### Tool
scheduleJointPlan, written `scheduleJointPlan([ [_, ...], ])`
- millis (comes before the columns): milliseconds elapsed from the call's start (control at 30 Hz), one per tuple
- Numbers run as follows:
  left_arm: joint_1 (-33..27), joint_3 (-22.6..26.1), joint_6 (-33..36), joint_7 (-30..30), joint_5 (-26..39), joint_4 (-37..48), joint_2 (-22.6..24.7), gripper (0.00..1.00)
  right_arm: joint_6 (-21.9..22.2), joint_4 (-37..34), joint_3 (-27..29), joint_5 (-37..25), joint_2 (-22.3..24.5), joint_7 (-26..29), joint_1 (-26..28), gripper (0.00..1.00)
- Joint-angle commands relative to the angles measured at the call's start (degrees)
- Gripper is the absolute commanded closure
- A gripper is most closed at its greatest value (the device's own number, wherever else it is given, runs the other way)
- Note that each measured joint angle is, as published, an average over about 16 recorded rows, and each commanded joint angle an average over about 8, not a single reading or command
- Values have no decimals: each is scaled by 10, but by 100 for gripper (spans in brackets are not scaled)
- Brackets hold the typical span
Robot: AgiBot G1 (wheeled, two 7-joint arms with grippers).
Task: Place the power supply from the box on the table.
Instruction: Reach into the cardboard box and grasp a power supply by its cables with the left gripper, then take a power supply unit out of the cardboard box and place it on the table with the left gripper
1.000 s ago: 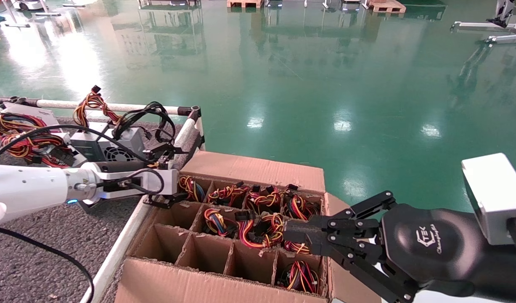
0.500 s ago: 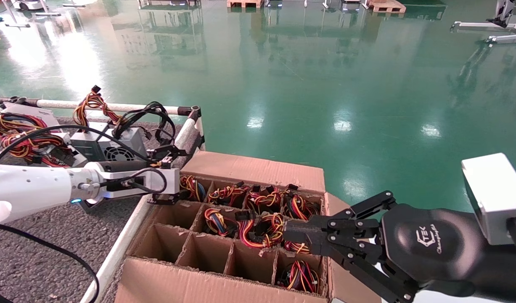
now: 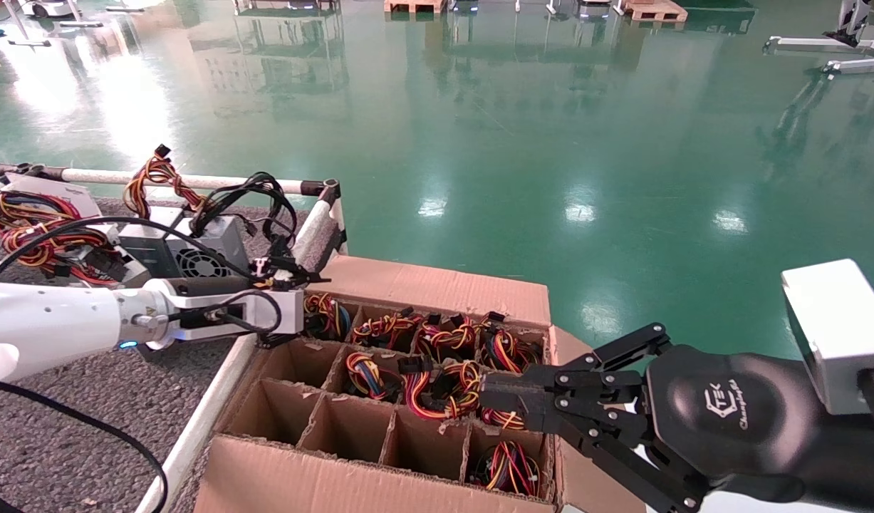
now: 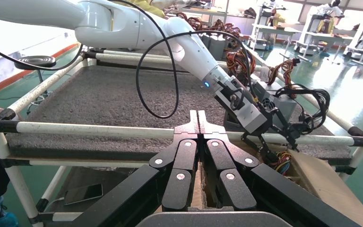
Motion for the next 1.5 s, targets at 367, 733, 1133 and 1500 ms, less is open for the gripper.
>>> scheduleJointPlan([
  [367, 0, 13, 14, -4, -3, 6, -4, 100, 0, 0, 0, 0, 0, 0, 0, 100],
  [733, -14, 30, 40, -24, -33, -4, -30, 100, 0, 0, 0, 0, 0, 0, 0, 100],
  [1133, -60, 49, 138, -51, -120, -58, -114, 100, 0, 0, 0, 0, 0, 0, 0, 100],
  [1500, -123, 31, 216, -67, -191, -111, -197, 100, 0, 0, 0, 0, 0, 0, 0, 100],
])
